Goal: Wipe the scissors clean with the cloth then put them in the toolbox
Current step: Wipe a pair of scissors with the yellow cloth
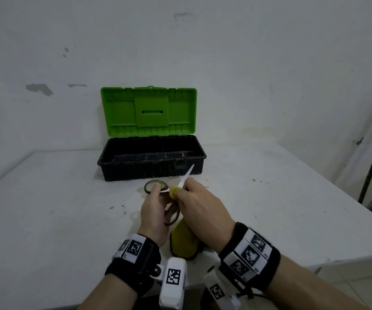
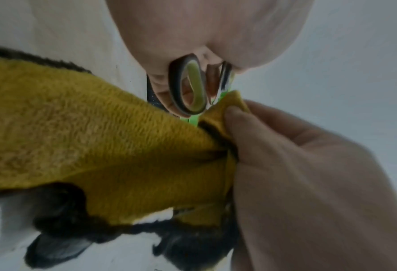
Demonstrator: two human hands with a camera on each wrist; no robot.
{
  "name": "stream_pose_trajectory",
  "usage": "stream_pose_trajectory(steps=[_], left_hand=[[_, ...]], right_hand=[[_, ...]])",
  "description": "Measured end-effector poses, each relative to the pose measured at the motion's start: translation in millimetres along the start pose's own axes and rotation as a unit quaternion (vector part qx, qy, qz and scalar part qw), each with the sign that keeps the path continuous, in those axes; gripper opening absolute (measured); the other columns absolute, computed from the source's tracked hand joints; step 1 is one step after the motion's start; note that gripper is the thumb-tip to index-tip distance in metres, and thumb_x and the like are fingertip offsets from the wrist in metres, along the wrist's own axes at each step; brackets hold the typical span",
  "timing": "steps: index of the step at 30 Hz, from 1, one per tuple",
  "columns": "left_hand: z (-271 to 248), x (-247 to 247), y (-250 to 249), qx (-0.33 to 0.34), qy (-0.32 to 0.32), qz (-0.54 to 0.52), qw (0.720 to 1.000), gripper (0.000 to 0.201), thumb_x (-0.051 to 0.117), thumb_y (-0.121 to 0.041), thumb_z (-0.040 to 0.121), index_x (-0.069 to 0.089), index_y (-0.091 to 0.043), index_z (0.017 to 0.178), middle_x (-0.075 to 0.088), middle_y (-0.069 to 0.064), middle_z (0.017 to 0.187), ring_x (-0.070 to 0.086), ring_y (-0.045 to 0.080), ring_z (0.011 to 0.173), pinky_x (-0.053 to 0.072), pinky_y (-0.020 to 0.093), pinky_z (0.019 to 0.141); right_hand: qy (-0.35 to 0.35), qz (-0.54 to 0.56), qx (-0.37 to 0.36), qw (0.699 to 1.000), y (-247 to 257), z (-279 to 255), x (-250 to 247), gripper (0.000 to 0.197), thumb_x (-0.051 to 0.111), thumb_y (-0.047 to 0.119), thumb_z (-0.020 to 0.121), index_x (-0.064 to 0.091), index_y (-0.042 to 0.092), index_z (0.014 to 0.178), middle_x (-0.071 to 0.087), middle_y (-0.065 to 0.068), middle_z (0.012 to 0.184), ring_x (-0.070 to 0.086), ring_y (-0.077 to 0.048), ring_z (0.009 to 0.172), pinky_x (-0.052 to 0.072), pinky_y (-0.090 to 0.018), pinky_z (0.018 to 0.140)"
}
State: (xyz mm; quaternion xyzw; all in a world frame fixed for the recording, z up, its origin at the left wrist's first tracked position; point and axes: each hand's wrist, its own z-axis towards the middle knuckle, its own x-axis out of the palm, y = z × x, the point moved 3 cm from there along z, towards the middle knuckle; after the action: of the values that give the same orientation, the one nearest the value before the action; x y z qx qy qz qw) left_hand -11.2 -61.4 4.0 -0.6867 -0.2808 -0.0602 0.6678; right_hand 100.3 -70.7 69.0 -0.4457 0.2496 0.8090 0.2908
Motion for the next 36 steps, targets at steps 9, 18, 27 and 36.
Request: stream_pose_trajectory(steps=[9, 18, 27, 36], left_hand=[[3.2, -4.0, 12.0, -0.007, -0.024, 0.041, 0.999, 0.052, 0.042, -0.046, 0.102, 0.066, -0.002, 0.115, 0.073, 0.016, 0.110, 0.069, 0.031, 0.105, 0.057, 0.051, 0.089], [3.3, -6.2, 12.0, 0.006, -0.033, 0.031, 0.999, 0.054, 0.037, -0.048, 0.105, 0.063, -0.003, 0.121, 0.073, 0.015, 0.114, 0.069, 0.029, 0.109, 0.056, 0.048, 0.089], [3.9, -8.1, 14.9, 0.006, -0.035, 0.022, 0.999, 0.058, 0.037, -0.050, 0.104, 0.059, -0.001, 0.125, 0.071, 0.019, 0.117, 0.068, 0.033, 0.110, 0.057, 0.046, 0.084], [5.6, -4.2, 10.0, 0.050, -0.017, 0.082, 0.995, 0.060, 0.040, -0.050, 0.103, 0.060, 0.005, 0.117, 0.071, 0.023, 0.109, 0.069, 0.036, 0.103, 0.058, 0.048, 0.082]], right_hand=[[0.063, -0.015, 0.031, 0.997, -1.3, 7.1, 0.0, 0.012, 0.047, 0.011, 0.097, 0.059, 0.013, 0.098, 0.034, 0.000, 0.093, 0.033, -0.013, 0.074, 0.041, -0.030, 0.060], [0.044, -0.018, 0.032, 0.998, -4.1, 10.1, -1.0, 0.014, 0.046, 0.013, 0.098, 0.059, 0.013, 0.093, 0.034, 0.000, 0.090, 0.033, -0.016, 0.068, 0.042, -0.033, 0.058], [0.035, -0.016, 0.033, 0.999, -7.0, 10.9, 6.9, 0.011, 0.050, 0.012, 0.096, 0.057, 0.016, 0.088, 0.029, 0.003, 0.087, 0.032, -0.014, 0.071, 0.041, -0.032, 0.056], [0.013, 0.021, 0.035, 0.999, -17.9, 4.6, 4.2, 0.013, 0.051, 0.014, 0.097, 0.064, 0.014, 0.094, 0.039, 0.001, 0.090, 0.040, -0.015, 0.068, 0.042, -0.030, 0.058]])
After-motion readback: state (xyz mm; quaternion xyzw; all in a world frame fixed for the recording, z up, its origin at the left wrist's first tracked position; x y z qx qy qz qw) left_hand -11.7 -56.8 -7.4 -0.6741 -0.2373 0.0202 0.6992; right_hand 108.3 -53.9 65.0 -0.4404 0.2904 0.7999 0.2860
